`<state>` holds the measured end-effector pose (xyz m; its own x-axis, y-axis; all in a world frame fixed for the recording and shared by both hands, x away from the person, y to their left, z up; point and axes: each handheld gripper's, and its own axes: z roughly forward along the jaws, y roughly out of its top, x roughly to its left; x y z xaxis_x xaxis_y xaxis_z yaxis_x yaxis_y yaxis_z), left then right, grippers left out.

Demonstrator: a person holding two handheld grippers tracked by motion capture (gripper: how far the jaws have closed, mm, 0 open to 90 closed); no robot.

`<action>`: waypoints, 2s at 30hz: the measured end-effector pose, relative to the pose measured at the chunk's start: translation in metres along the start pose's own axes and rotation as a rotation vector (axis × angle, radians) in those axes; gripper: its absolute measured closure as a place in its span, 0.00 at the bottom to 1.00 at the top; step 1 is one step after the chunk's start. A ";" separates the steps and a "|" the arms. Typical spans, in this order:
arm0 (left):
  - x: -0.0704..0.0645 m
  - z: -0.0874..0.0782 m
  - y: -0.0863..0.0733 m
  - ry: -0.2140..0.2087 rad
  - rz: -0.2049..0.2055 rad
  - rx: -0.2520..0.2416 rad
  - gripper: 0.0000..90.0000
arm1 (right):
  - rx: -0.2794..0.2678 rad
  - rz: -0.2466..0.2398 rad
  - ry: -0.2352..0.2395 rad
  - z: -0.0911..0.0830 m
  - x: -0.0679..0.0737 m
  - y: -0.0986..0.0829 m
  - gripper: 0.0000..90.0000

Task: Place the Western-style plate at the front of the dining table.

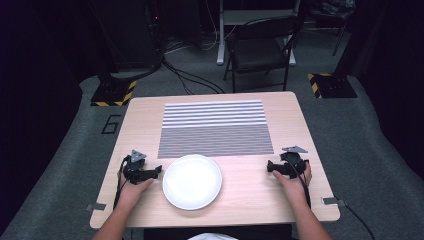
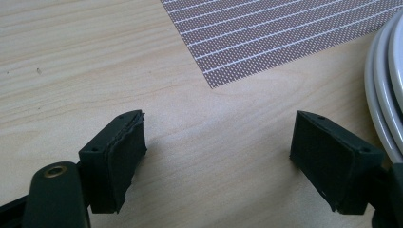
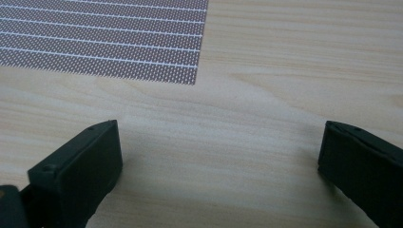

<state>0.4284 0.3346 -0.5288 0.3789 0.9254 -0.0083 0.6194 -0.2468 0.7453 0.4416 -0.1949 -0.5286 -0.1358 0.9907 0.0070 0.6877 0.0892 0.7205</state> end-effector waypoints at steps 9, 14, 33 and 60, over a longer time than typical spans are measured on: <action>0.000 0.000 0.000 0.012 -0.012 -0.009 0.26 | -0.039 0.000 -0.008 -0.004 0.001 -0.002 0.17; 0.000 -0.001 0.000 0.013 -0.016 -0.011 0.27 | -0.044 0.002 -0.005 -0.005 0.000 -0.003 0.20; 0.000 -0.006 0.000 0.029 -0.058 -0.015 0.47 | -0.057 0.017 -0.043 -0.010 0.001 -0.003 0.37; -0.033 -0.045 0.017 -0.140 -0.169 0.001 0.59 | -0.080 0.019 0.120 -0.046 0.052 0.002 0.47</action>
<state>0.3954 0.3127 -0.4857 0.3615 0.9047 -0.2256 0.6827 -0.0921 0.7248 0.4031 -0.1483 -0.4947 -0.2112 0.9722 0.1010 0.6327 0.0573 0.7723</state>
